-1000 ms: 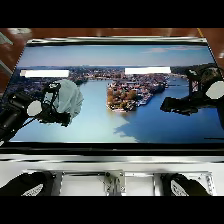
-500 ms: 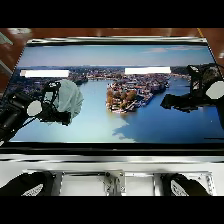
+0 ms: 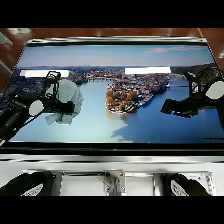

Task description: Fold the shirts.

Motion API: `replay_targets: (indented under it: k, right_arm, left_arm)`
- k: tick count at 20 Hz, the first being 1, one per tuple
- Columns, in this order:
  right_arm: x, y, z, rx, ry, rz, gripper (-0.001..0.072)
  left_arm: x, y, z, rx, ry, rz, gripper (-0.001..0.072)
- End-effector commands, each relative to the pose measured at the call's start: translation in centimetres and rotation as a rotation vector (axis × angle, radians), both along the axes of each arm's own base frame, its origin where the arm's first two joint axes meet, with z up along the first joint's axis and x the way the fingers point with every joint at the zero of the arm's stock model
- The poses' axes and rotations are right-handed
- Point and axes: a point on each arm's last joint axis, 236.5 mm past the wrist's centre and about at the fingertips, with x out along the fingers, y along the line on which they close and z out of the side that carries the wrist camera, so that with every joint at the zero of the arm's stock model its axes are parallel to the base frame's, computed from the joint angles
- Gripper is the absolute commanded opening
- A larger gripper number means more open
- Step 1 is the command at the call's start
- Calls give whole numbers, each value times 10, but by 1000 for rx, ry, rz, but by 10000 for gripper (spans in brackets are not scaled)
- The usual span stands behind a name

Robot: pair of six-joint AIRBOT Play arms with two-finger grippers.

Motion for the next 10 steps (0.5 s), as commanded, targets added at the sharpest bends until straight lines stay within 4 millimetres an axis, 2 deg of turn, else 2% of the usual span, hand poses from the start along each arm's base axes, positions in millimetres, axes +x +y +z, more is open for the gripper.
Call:
replay_targets:
  k: [1, 4, 6, 7, 10]
  right_arm:
    - [10, -1, 2, 13, -28, -65, 685]
    - [15, -1, 4, 24, -43, -96, 686]
    - [13, 0, 3, 26, -35, -94, 686]
    - [13, 0, 3, 26, -35, -94, 686]
    - [14, -1, 4, 28, -37, -108, 686]
  left_arm:
    - [37, 25, -7, 40, -45, 47, 713]
    - [78, 78, -28, 32, 19, 194, 716]
    - [105, 106, -43, -8, 53, 261, 716]
    - [115, 110, -54, -61, 81, 273, 716]
    - [132, 89, -90, -262, 215, 260, 716]
